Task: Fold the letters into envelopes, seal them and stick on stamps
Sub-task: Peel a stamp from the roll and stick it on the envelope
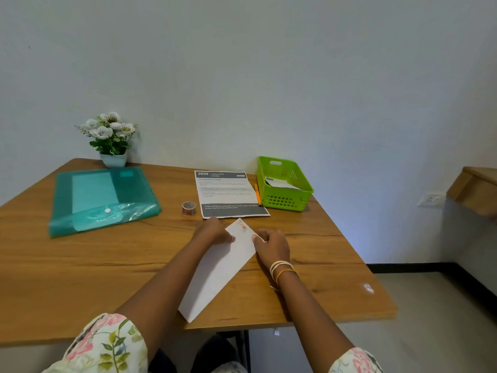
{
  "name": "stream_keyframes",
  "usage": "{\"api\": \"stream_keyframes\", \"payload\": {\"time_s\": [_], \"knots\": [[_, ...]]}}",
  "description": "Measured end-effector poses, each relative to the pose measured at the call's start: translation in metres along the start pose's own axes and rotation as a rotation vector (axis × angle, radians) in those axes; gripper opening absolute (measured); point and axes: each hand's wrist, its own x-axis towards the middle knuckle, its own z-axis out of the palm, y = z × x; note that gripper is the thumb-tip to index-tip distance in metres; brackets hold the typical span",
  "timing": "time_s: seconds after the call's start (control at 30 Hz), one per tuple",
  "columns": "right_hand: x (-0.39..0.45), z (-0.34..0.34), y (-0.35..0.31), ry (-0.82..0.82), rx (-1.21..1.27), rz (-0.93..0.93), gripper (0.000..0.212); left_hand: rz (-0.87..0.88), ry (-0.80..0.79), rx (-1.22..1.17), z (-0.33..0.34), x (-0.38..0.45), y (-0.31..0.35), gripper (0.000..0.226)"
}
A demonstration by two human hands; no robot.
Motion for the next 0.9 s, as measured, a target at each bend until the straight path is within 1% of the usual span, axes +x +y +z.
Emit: {"api": "stream_keyframes", "payload": {"time_s": [0.1, 0.17, 0.23, 0.27, 0.3, 0.33, 0.37, 0.4, 0.47, 0.5, 0.57, 0.6, 0.67, 0.7, 0.73, 0.77, 0.8, 0.9], "knots": [[-0.004, -0.005, -0.006, 0.006, 0.212, 0.114, 0.044, 0.002, -0.014, -0.215, -0.007, 0.002, 0.01, 0.052], [-0.006, -0.009, -0.012, 0.006, 0.343, 0.205, 0.047, -0.012, -0.008, -0.341, -0.009, 0.004, 0.017, 0.054], [-0.006, -0.014, -0.018, -0.048, 0.516, 0.327, 0.049, -0.049, 0.011, -0.48, -0.012, 0.005, 0.026, 0.058], [-0.006, -0.016, -0.02, -0.108, 0.626, 0.393, 0.048, -0.062, 0.037, -0.546, -0.013, 0.005, 0.031, 0.058], [-0.007, -0.019, -0.021, -0.179, 0.733, 0.441, 0.041, -0.074, 0.056, -0.613, -0.014, 0.005, 0.036, 0.057], [-0.011, -0.023, -0.023, -0.24, 0.807, 0.459, 0.031, -0.083, 0.061, -0.684, -0.014, 0.005, 0.041, 0.055], [-0.012, -0.027, -0.024, -0.274, 0.828, 0.453, 0.027, -0.087, 0.057, -0.745, -0.014, 0.007, 0.046, 0.054], [-0.013, -0.032, -0.024, -0.282, 0.849, 0.442, 0.026, -0.103, 0.046, -0.801, -0.014, 0.006, 0.05, 0.056], [-0.009, -0.043, -0.027, -0.233, 0.876, 0.405, 0.022, -0.113, 0.019, -0.908, -0.014, 0.004, 0.053, 0.061], [-0.004, -0.048, -0.028, -0.194, 0.872, 0.39, 0.019, -0.078, -0.009, -0.917, -0.014, 0.004, 0.053, 0.062], [0.009, -0.058, -0.03, -0.116, 0.873, 0.371, 0.019, -0.011, -0.134, -0.799, -0.018, -0.003, 0.051, 0.066], [0.016, -0.063, -0.032, -0.083, 0.879, 0.365, 0.02, -0.033, -0.236, -0.737, -0.024, -0.009, 0.049, 0.068], [0.03, -0.074, -0.038, -0.043, 0.878, 0.344, 0.017, -0.088, -0.509, -0.691, -0.036, -0.018, 0.047, 0.07], [0.037, -0.079, -0.04, -0.027, 0.873, 0.335, 0.015, -0.072, -0.624, -0.695, -0.042, -0.019, 0.048, 0.065], [0.043, -0.085, -0.043, -0.01, 0.869, 0.333, 0.014, -0.054, -0.703, -0.714, -0.047, -0.021, 0.05, 0.057], [0.048, -0.091, -0.046, 0.005, 0.861, 0.33, 0.014, -0.043, -0.732, -0.75, -0.05, -0.021, 0.054, 0.049], [0.054, -0.095, -0.047, 0.023, 0.849, 0.327, 0.014, -0.034, -0.719, -0.777, -0.052, -0.021, 0.058, 0.045], [0.061, -0.105, -0.054, 0.023, 0.806, 0.335, 0.013, 0.011, -0.564, -0.796, -0.054, -0.013, 0.073, 0.042]]}}
